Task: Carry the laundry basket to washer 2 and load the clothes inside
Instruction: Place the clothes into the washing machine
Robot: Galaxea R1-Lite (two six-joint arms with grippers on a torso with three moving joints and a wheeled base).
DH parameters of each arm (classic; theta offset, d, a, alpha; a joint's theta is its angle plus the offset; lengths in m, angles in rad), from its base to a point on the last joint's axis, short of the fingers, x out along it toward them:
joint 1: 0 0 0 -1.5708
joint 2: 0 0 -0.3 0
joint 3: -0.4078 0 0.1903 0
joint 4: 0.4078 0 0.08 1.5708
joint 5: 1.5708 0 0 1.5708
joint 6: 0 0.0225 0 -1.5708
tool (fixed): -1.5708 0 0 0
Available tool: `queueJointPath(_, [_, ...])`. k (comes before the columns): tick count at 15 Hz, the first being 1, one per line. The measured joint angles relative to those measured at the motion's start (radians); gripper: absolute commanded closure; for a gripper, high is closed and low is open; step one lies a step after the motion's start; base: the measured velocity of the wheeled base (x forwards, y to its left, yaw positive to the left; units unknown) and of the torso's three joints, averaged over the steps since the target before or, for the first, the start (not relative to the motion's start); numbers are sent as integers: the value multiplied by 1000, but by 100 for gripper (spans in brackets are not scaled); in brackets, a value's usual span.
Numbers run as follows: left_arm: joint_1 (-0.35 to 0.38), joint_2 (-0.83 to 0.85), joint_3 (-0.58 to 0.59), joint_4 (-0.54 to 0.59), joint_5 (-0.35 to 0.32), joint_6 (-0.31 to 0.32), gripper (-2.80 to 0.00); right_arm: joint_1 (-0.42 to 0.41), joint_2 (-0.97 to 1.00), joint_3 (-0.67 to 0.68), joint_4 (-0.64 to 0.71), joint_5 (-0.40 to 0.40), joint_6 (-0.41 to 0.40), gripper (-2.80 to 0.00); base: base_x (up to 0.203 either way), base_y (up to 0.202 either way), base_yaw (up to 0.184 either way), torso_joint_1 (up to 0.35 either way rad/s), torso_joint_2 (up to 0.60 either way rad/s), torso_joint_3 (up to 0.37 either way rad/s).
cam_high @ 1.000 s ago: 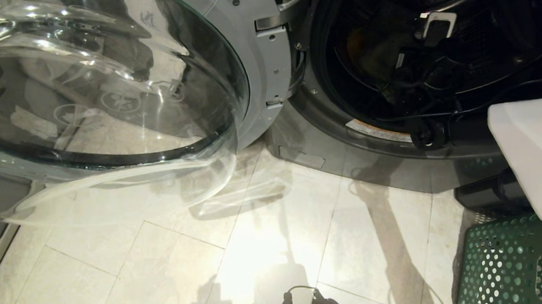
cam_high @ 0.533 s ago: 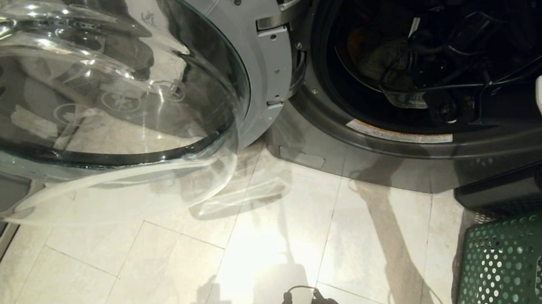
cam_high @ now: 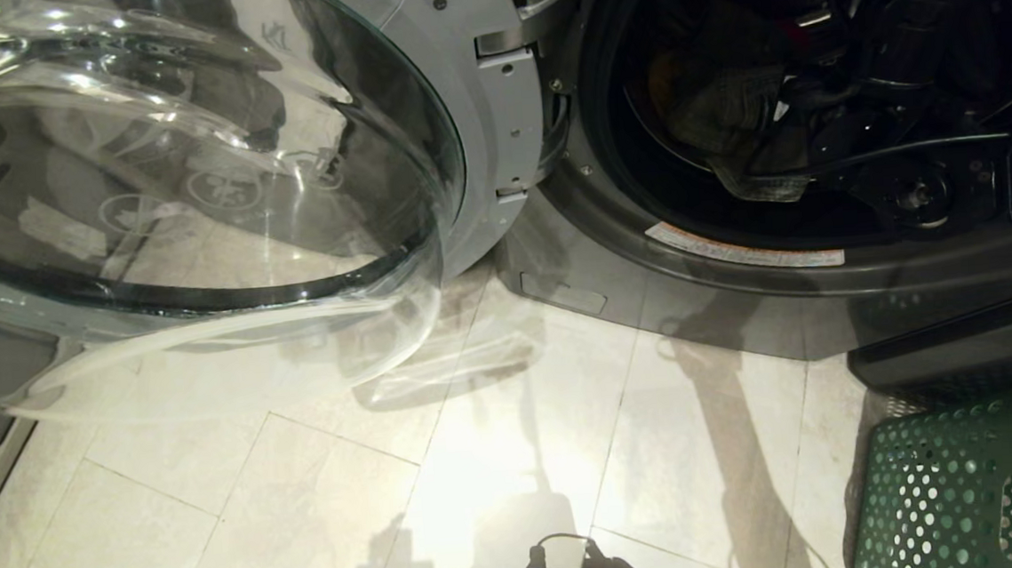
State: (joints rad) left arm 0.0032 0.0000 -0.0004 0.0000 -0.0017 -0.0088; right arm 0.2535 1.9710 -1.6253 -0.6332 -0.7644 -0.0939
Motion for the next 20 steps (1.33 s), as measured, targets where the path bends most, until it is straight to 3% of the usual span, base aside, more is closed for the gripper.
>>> queueJointPath(3, [-1,0,0,0,0,0,0,-9,-16,73,58,-4,43,0,0,0,0,0,0,0])
queueJointPath(10, [-1,0,0,0,0,0,0,-8,-87,99,458,7,244,0,0,0,0,0,0,0])
queueJointPath(13, [-1,0,0,0,0,0,0,-8,-100,98,563,20,319,0,0,0,0,0,0,0])
queueJointPath(20, [0,0,0,0,0,0,0,-6,-85,98,714,152,505,0,0,0,0,0,0,0])
